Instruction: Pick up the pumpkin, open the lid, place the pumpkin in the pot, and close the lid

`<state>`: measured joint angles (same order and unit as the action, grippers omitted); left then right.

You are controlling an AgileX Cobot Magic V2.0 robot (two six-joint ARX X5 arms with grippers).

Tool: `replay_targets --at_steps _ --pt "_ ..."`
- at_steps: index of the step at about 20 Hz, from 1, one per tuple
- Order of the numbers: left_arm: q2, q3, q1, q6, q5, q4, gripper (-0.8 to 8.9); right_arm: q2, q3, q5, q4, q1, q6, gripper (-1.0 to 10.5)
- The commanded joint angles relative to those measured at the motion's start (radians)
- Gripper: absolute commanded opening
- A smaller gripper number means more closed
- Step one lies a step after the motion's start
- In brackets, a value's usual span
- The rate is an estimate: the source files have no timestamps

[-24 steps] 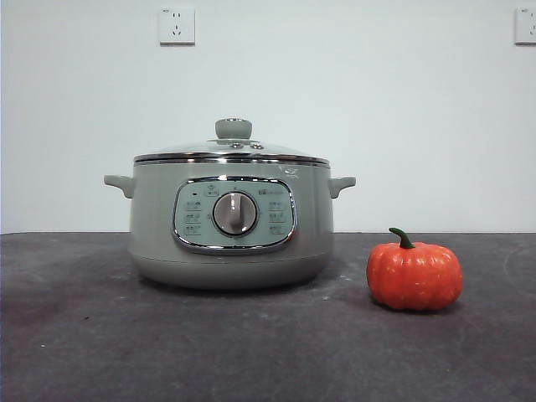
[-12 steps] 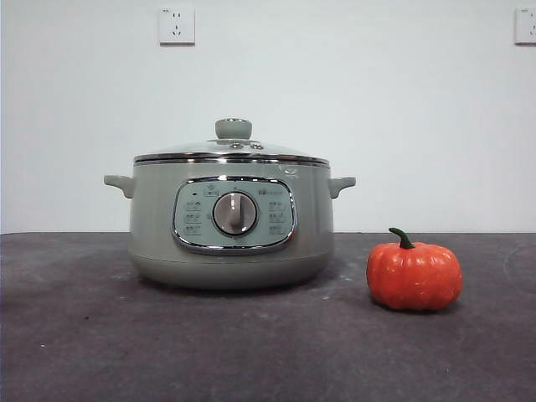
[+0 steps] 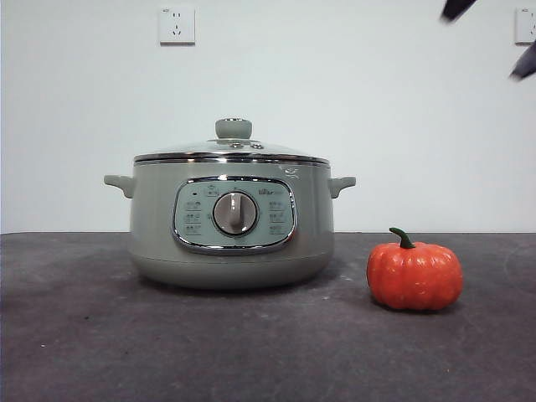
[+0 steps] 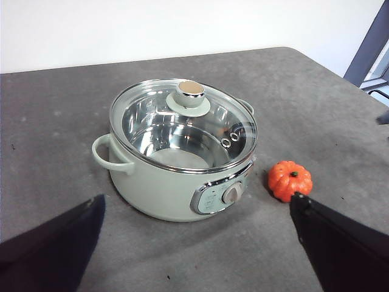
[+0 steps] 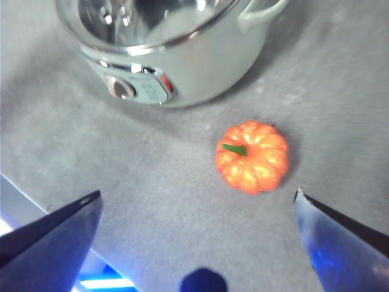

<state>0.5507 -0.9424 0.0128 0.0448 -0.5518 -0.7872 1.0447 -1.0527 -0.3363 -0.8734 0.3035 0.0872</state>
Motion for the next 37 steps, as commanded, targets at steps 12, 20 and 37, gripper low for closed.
replay_targets --at_steps 12,20,37 --pt "0.002 -0.001 -0.001 0.007 0.000 0.008 7.89 0.516 0.000 0.140 0.237 0.073 0.042 6.9" --pt "0.003 -0.001 -0.001 0.007 0.000 0.007 7.89 0.629 0.000 0.218 0.293 0.098 0.042 6.9" --pt "0.207 -0.029 -0.056 0.008 -0.003 0.141 7.86 0.331 0.000 0.233 0.212 0.098 0.007 -0.1"
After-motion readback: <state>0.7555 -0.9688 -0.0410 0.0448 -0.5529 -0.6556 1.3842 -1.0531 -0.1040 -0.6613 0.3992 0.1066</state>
